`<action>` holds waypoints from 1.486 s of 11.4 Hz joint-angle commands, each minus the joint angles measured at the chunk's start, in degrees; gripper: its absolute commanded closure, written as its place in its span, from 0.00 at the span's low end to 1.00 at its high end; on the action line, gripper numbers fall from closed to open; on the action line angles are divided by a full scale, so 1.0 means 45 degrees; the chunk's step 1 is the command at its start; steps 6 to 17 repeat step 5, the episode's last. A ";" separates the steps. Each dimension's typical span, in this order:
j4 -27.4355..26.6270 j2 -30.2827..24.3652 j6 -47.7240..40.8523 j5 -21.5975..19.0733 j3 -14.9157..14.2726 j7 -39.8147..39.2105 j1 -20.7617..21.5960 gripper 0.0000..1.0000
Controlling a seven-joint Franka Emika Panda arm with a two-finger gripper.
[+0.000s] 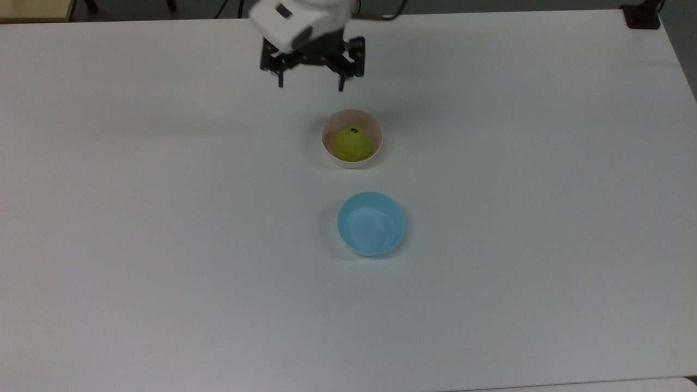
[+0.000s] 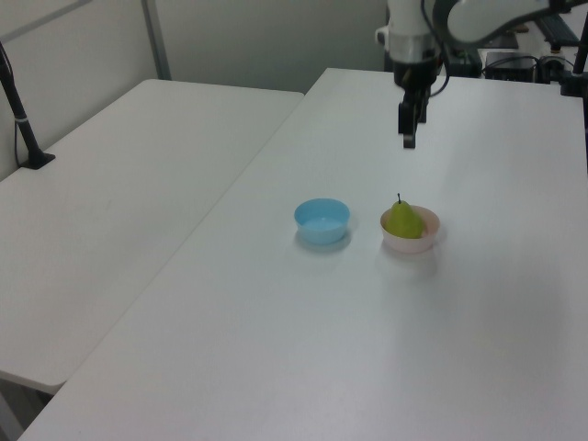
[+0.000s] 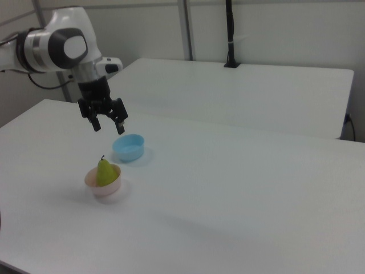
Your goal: Place the pear in the bowl
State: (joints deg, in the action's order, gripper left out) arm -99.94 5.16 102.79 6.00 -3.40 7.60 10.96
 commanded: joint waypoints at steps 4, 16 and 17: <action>-0.0194 -0.1519 -0.0890 -0.0180 -0.0045 0.0148 -0.1030 0.00; -0.0194 -0.1519 -0.0909 -0.0180 -0.0045 0.0148 -0.1030 0.00; -0.0194 -0.1519 -0.0909 -0.0180 -0.0045 0.0148 -0.1030 0.00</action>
